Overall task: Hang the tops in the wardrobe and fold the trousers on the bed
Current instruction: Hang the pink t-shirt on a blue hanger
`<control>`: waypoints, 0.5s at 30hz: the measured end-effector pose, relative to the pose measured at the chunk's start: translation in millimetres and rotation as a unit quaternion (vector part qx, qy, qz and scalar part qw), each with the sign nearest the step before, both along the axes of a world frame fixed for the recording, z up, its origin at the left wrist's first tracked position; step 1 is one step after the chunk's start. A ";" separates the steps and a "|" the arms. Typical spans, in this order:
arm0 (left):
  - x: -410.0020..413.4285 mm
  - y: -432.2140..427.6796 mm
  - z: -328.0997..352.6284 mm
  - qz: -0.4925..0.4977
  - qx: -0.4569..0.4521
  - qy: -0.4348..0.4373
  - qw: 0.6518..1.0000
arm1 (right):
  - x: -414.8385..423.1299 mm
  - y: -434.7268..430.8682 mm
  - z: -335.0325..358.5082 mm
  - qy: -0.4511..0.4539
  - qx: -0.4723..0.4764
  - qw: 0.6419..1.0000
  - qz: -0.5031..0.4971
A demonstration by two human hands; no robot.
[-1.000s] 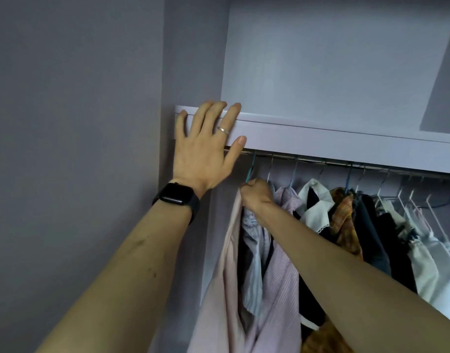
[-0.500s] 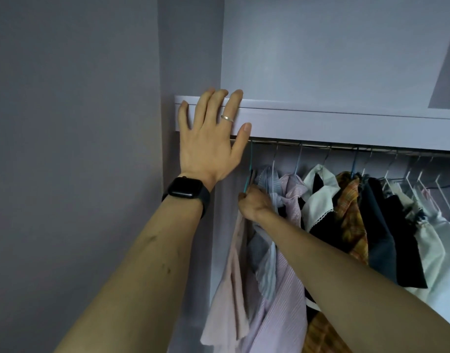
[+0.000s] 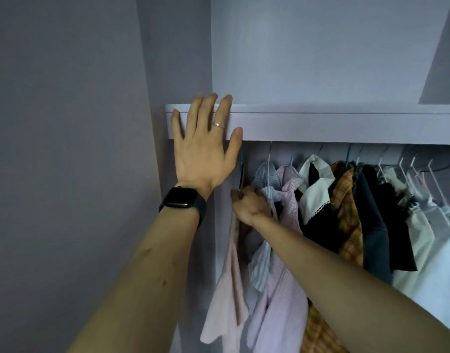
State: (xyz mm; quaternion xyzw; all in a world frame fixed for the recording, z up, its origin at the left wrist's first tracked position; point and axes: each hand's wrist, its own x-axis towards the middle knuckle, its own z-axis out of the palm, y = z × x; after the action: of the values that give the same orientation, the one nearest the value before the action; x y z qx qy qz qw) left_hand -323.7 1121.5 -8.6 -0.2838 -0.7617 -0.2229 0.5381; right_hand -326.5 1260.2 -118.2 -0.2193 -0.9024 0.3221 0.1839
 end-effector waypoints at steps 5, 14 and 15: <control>21.9 -5.5 11.1 0.004 -0.039 -0.100 0.994 | 76.3 -6.3 16.9 -0.013 -0.027 0.998 0.049; 129.2 -25.7 -29.2 -0.080 -0.049 -0.338 0.936 | 273.2 -3.4 57.8 0.153 -0.048 0.986 0.053; 147.5 -26.0 -48.5 -0.092 -0.058 -0.362 0.926 | 294.0 -0.1 52.3 0.181 -0.031 0.982 0.048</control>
State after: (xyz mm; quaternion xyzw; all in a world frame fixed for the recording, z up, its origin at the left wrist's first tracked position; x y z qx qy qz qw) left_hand -176.2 1095.5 -57.1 -0.2831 -0.8868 -0.3149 0.1853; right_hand -32.5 1260.1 -65.9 -0.1190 -0.8535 0.3924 0.3215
